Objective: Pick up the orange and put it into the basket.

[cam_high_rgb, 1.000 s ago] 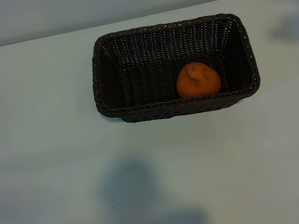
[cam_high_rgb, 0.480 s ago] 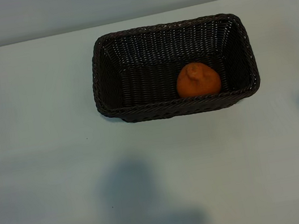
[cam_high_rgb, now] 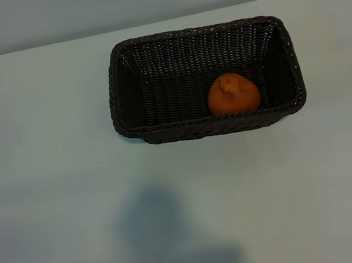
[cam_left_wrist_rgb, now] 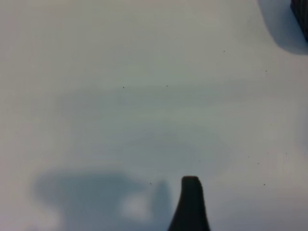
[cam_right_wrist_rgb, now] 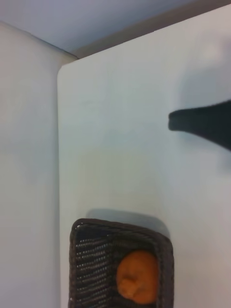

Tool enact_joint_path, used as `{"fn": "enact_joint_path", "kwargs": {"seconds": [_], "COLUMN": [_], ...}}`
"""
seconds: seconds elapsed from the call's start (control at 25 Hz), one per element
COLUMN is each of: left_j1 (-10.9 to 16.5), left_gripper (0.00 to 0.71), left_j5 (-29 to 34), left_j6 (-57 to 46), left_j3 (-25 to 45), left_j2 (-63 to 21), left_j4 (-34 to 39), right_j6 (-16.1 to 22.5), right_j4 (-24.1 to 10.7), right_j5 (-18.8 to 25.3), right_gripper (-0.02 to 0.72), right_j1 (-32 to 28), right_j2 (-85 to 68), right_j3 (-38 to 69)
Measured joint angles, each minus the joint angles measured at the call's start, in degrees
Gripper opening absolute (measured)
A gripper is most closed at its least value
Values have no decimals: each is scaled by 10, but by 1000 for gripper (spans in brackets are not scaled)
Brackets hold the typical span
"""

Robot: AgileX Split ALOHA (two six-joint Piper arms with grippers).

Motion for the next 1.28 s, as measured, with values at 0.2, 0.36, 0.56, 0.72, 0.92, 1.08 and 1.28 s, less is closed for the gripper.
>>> {"fn": "enact_joint_path", "kwargs": {"seconds": [0.2, 0.36, 0.56, 0.72, 0.92, 1.08, 1.28], "left_j1": [0, 0, 0, 0, 0, 0, 0], "left_gripper": [592, 592, 592, 592, 592, 592, 592], "left_j5": [0, 0, 0, 0, 0, 0, 0], "left_j6": [0, -1, -1, -1, -1, -1, -1], "left_j3": [0, 0, 0, 0, 0, 0, 0], "left_j2": [0, 0, 0, 0, 0, 0, 0], "left_j4": [0, 0, 0, 0, 0, 0, 0], "right_j6": [2, 16, 28, 31, 33, 33, 33], "right_j4": [-11, -22, -26, -26, -23, -23, -23], "right_j5": [0, -6, -7, -7, -1, 6, 19], "right_gripper": [581, 581, 581, 581, 581, 581, 581], "right_j1": [0, 0, 0, 0, 0, 0, 0], "right_j2": [-50, -94, -149, -184, -208, -215, -215], "right_j3": [24, 41, 73, 90, 110, 114, 114]}}
